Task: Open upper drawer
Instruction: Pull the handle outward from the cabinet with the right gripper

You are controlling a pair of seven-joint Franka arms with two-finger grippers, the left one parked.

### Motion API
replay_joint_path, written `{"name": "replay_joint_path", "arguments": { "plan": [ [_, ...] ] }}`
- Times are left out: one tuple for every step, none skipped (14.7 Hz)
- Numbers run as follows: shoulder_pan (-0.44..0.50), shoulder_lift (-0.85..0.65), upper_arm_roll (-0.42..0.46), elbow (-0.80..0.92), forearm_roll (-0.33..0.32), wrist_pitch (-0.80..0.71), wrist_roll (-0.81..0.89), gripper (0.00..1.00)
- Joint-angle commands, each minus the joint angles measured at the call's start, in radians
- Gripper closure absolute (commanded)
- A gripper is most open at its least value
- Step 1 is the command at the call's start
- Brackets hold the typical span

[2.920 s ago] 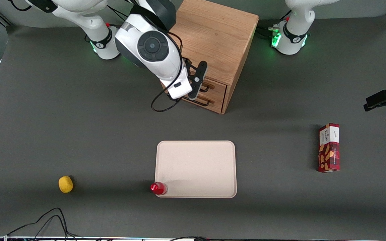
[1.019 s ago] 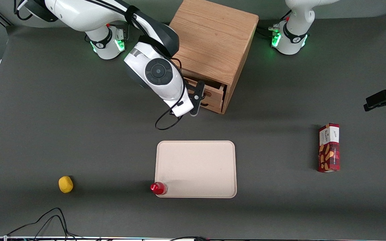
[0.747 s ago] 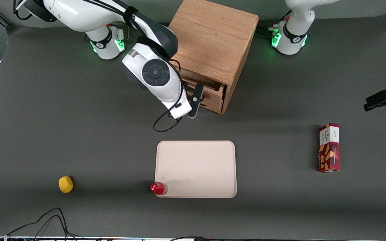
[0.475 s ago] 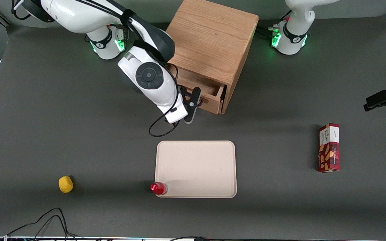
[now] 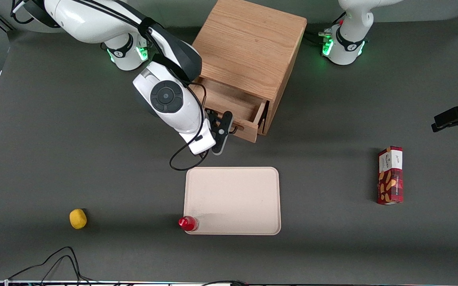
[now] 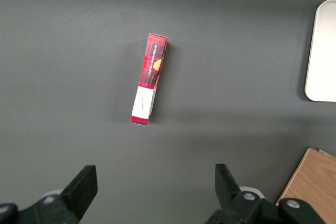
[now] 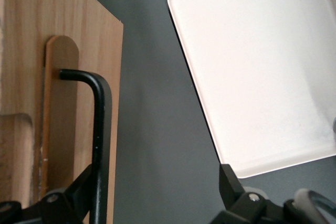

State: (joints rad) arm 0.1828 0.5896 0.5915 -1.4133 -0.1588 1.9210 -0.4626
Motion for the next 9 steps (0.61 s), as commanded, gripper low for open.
{"name": "replay_joint_path", "arguments": {
  "plan": [
    [-0.005,0.033,-0.012,0.054,-0.016,-0.001,-0.044,0.00],
    [-0.006,0.038,-0.012,0.059,-0.016,-0.001,-0.053,0.00],
    [-0.009,0.039,-0.019,0.062,-0.016,0.001,-0.053,0.00],
    [-0.013,0.041,-0.027,0.066,-0.015,0.007,-0.053,0.00],
    [-0.014,0.042,-0.029,0.069,-0.016,0.013,-0.054,0.00],
    [-0.017,0.042,-0.030,0.070,-0.016,0.022,-0.067,0.00],
    [-0.019,0.044,-0.045,0.071,-0.015,0.033,-0.073,0.00],
    [-0.019,0.045,-0.050,0.073,-0.015,0.044,-0.079,0.00],
    [-0.020,0.047,-0.055,0.076,-0.013,0.047,-0.088,0.00]
  ]
}}
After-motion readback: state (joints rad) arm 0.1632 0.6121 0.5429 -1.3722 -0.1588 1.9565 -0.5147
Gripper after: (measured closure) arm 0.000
